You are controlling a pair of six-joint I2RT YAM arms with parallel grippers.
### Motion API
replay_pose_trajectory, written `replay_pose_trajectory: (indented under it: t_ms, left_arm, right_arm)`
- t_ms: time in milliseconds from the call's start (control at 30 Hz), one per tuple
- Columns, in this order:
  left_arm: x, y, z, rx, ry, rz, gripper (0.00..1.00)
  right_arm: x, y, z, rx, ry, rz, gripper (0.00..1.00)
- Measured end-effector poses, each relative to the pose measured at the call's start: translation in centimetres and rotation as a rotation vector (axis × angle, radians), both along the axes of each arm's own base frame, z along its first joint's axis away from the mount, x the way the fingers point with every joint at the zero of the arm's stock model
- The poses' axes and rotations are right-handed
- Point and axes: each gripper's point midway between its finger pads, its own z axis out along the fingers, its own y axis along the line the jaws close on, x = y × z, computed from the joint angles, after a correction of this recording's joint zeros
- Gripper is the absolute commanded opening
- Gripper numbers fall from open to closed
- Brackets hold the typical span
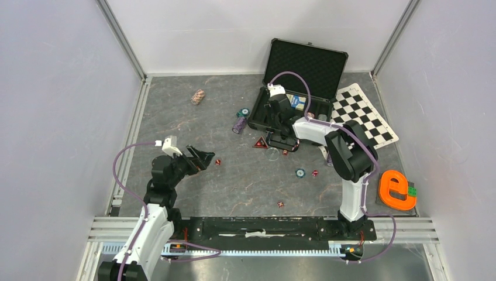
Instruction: Pack up texas hold em set
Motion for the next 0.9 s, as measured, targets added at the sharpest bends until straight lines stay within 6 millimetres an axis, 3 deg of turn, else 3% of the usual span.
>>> replay_pose_trajectory:
  t_ms: [233, 467, 600, 700, 733, 800, 900]
  left_arm:
    - [0.0, 0.0, 0.0, 0.000, 0.000, -0.001, 1.00]
    - [0.0, 0.0, 0.1, -0.001, -0.005, -0.001, 1.00]
    - [0.0, 0.0, 0.1, -0.001, -0.005, -0.003, 1.00]
    - [-0.1, -0.1, 0.1, -0.003, -0.005, -0.007, 1.00]
    - [-0.1, -0.2, 0.2, -0.004, -0.005, -0.010, 1.00]
    - [-0.2, -0.3, 0.3, -0.006, -0.009, -0.016, 1.00]
    - [-0.2, -0.3, 0.4, -0.006, -0.014, -0.017, 1.00]
  right_arm:
    - [0.9, 0.0, -0.1, -0.032, 0.019, -0.010, 0.07]
    - [0.7, 0.3, 0.1, -0.011, 0.030, 0.013, 0.22]
    - [-1.0, -0.8, 2.2, 0.022, 0.008, 0.031, 0.31]
    - [-2.8, -1.8, 5.9, 0.047, -0.049, 0.046, 0.38]
    - [-3.4, -2.2, 7.5, 0.060, -0.079, 0.050, 0.48]
    - [-4.6, -3.2, 9.9, 0.078, -0.131, 0.041, 0.79]
    - [-7.2, -5.6, 11.9, 0.102, -0.169, -0.008, 0.91]
